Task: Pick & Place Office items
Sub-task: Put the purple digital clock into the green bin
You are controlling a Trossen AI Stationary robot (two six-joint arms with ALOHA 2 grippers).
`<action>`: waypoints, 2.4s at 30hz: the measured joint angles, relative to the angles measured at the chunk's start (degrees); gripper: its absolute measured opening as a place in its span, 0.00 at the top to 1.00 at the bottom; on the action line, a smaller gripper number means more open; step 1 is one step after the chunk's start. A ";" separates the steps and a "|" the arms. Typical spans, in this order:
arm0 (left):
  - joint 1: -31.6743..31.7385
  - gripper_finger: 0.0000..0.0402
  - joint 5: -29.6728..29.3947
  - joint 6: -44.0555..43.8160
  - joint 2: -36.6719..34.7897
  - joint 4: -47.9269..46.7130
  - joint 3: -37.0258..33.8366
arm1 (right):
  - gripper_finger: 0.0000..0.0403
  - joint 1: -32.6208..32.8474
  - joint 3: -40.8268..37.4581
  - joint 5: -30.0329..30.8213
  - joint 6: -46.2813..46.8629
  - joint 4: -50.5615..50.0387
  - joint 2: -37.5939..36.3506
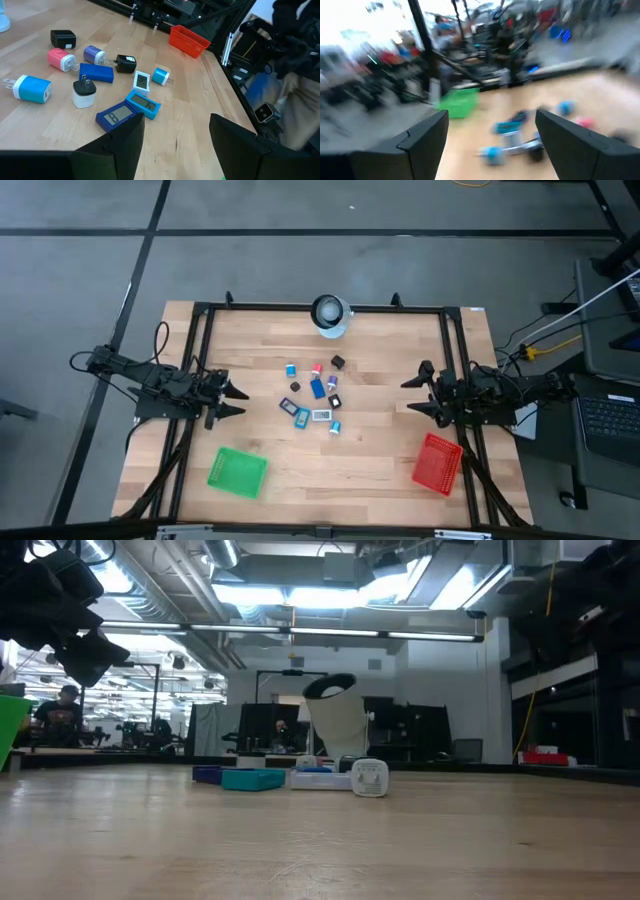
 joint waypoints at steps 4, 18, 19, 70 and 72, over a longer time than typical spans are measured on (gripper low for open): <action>0.00 0.45 0.00 0.00 0.00 0.00 0.01 | 0.24 -0.02 0.00 5.46 -17.60 0.03 0.23; 0.00 0.45 0.01 0.00 -0.01 0.00 0.01 | 0.24 -0.13 0.04 15.65 -68.62 1.31 0.22; -0.01 0.45 0.01 0.00 0.01 0.00 0.00 | 0.24 -0.13 0.04 16.52 -70.03 1.32 0.21; -0.01 0.45 -12.81 2.21 0.00 10.48 -0.01 | 0.24 1.07 0.02 33.37 24.63 32.00 1.95; -0.02 0.45 -13.80 2.12 0.01 11.12 -0.01 | 0.24 0.96 -0.02 45.73 34.99 24.66 2.30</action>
